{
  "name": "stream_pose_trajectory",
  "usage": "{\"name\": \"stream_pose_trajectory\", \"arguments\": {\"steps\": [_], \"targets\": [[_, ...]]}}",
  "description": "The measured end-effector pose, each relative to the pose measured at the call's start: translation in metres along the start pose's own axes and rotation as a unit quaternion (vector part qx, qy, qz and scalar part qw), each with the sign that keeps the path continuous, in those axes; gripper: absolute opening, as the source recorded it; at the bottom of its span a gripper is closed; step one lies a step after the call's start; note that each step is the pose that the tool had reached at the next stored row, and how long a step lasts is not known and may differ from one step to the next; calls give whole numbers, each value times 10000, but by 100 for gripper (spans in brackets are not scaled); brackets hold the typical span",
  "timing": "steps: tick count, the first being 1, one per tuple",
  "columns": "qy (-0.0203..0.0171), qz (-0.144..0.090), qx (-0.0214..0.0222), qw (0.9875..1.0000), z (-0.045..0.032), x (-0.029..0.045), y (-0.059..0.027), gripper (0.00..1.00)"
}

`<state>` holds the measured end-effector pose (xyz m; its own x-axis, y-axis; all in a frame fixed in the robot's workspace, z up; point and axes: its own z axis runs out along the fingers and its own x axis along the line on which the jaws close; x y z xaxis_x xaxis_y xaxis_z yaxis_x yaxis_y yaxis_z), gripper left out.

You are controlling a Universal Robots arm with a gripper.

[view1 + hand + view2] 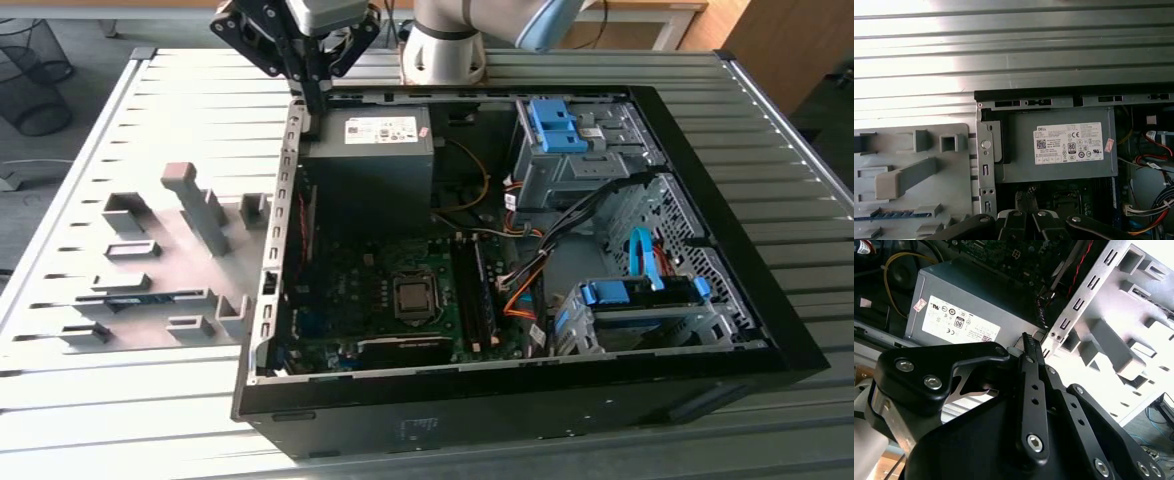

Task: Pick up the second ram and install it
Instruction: 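Reach for the second ram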

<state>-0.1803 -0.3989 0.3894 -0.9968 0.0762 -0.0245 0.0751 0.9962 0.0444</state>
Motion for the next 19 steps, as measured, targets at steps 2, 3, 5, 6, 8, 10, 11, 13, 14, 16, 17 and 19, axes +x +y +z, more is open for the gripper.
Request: {"name": "stream_pose_trajectory", "arguments": {"steps": [2, 3, 5, 6, 8, 10, 11, 13, 14, 16, 17, 19], "targets": [[0, 0, 0, 10000, 0, 12, -1, 10], [0, 0, 0, 10000, 0, 18, -2, 10], [0, 0, 0, 10000, 0, 32, -3, 10], [0, 0, 0, 10000, 1, 39, -3, 10], [0, 0, 0, 10000, 1, 53, -4, 10], [0, 0, 0, 10000, 2, 65, -5, 10], [0, 0, 0, 10000, 2, 70, -6, 10], [0, 0, 0, 10000, 3, 82, -6, 10], [0, 0, 0, 10000, 3, 88, -7, 10], [0, 0, 0, 10000, 3, 99, -8, 10], [0, 0, 0, 10000, 4, 104, -8, 10], [0, 0, 0, 10000, 4, 117, -9, 10]]}}
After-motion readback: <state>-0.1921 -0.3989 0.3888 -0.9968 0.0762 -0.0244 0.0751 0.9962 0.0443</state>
